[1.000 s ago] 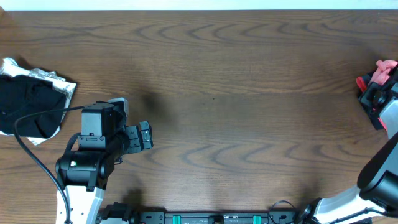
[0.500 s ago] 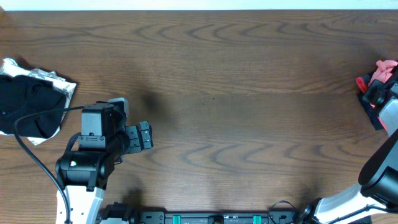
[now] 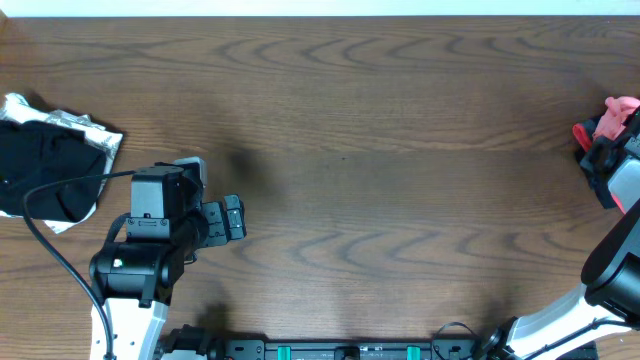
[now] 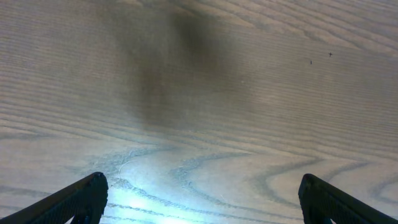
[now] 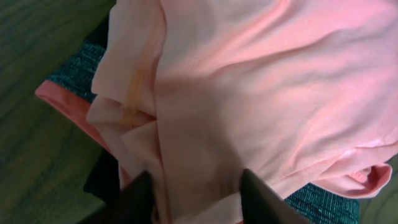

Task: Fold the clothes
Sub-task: 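Reach the right gripper to the pink shirt pile and grasp it, then lift the coral t-shirt with the right gripper and pull it up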

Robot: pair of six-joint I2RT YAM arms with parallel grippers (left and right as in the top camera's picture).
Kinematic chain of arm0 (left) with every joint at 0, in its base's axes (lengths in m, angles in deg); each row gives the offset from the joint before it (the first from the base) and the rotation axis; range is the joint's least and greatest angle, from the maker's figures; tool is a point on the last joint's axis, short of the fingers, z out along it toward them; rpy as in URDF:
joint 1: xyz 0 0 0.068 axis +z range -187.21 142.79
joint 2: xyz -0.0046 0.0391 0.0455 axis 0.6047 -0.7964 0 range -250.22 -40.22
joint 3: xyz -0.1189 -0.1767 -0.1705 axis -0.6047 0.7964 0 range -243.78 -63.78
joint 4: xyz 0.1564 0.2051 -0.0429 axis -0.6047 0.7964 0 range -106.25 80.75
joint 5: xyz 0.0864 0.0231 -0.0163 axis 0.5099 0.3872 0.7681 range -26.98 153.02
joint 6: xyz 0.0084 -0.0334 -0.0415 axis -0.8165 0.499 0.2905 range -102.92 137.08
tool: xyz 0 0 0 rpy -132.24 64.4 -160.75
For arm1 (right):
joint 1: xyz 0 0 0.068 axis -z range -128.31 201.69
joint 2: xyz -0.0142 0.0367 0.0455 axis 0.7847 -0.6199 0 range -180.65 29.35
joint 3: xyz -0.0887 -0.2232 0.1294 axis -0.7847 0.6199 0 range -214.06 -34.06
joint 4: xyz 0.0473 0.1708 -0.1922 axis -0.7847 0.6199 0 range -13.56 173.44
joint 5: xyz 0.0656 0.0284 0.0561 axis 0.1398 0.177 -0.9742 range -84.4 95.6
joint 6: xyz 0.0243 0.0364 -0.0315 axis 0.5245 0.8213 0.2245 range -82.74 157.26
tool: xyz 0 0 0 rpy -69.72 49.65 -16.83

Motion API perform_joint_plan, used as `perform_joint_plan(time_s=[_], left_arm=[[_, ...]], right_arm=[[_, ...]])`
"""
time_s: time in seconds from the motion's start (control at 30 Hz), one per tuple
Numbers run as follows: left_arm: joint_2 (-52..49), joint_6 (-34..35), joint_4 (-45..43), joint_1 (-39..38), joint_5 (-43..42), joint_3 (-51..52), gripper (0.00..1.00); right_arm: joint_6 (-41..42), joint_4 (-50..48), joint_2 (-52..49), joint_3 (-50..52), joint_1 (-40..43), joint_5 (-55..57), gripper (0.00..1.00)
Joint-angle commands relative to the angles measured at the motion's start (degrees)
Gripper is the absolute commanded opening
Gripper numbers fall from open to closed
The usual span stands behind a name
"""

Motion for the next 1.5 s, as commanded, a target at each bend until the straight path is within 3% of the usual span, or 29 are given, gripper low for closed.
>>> perform_joint_plan(time_s=[0.0,0.17,0.4,0.83,1.47], left_arm=[[-0.11,-0.52,0.11,0.15,-0.79,-1.38,0.98],[-0.11,-0.52,0.11,0.15,-0.79,-1.38,0.98],[-0.11,-0.52,0.09,0.15,-0.79,-1.38,0.98],[-0.11,-0.55,-0.11,0.15,-0.76,-1.38,0.98],[-0.11,-0.52,-0.11,0.15,-0.76,-1.38,0.98]], right_arm=[[0.07,-0.15,-0.11,-0.92,0.92,1.07,0.31],[0.09,-0.11,-0.09,-0.92,0.87,1.05,0.01],[0.5,0.09,4.96,-1.86,-0.17,-4.07,0.01],[-2.36,9.31,29.11,-14.88,-4.98,-24.2,0.01],[-2.34,13.62,30.51,-16.33,-16.35,-27.08,0.01]])
